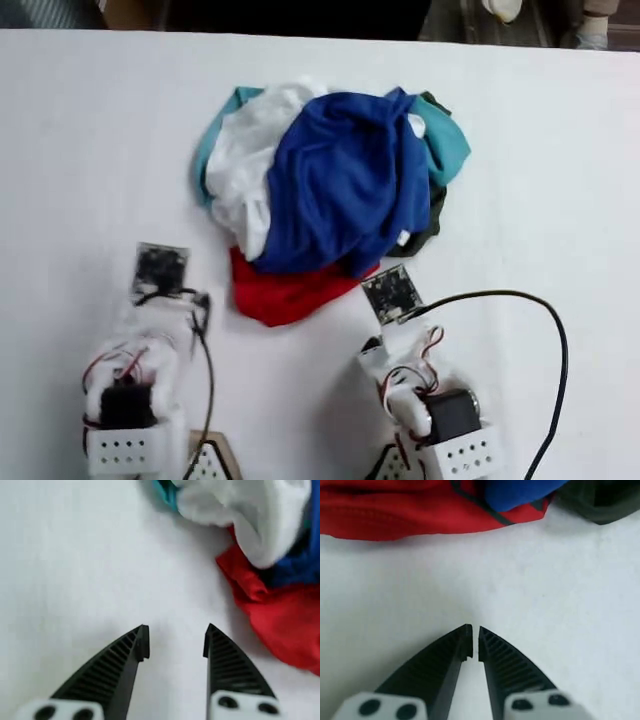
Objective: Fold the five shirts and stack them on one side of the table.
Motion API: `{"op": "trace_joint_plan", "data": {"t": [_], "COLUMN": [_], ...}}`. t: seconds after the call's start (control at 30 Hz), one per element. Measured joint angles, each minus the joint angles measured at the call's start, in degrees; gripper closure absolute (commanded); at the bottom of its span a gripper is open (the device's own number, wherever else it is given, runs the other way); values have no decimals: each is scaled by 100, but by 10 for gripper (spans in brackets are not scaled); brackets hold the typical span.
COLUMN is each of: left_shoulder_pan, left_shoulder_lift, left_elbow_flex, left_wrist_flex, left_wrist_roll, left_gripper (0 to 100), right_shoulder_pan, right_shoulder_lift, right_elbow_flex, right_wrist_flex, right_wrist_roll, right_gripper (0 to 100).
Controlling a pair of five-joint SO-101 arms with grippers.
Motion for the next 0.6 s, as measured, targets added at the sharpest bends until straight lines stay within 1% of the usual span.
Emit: {"op": "trace_joint_plan", "data": {"t": [0.13,0.2,0.3,0.37,0.47,0.53,0.6], "left_shoulder_pan": [-1055,-1538,-1916,-2004,-1960,-1705,-1380], "left_shoulder_lift": [0,0,0,0,0,0,0], "left_elbow_flex": [0,0,0,-9,-185,-360,-501], "left_wrist_flex": [-1152,-1407,-1521,-1530,-1354,-1196,-1064], "left_wrist_roll": [0,-9,-9,-9,-9,-9,-105], "left_gripper": [797,797,797,797,797,797,797], "right_shoulder_pan": [334,448,501,580,958,1442,1890], "right_shoulder_lift": [0,0,0,0,0,0,0], "right_elbow_flex": [0,0,0,0,0,0,0], "right_wrist_flex": [-123,-141,-211,-369,-765,-1143,-1749], "right_wrist_roll": [0,0,0,0,0,0,0], "right_gripper": [964,964,964,964,964,964,964]}}
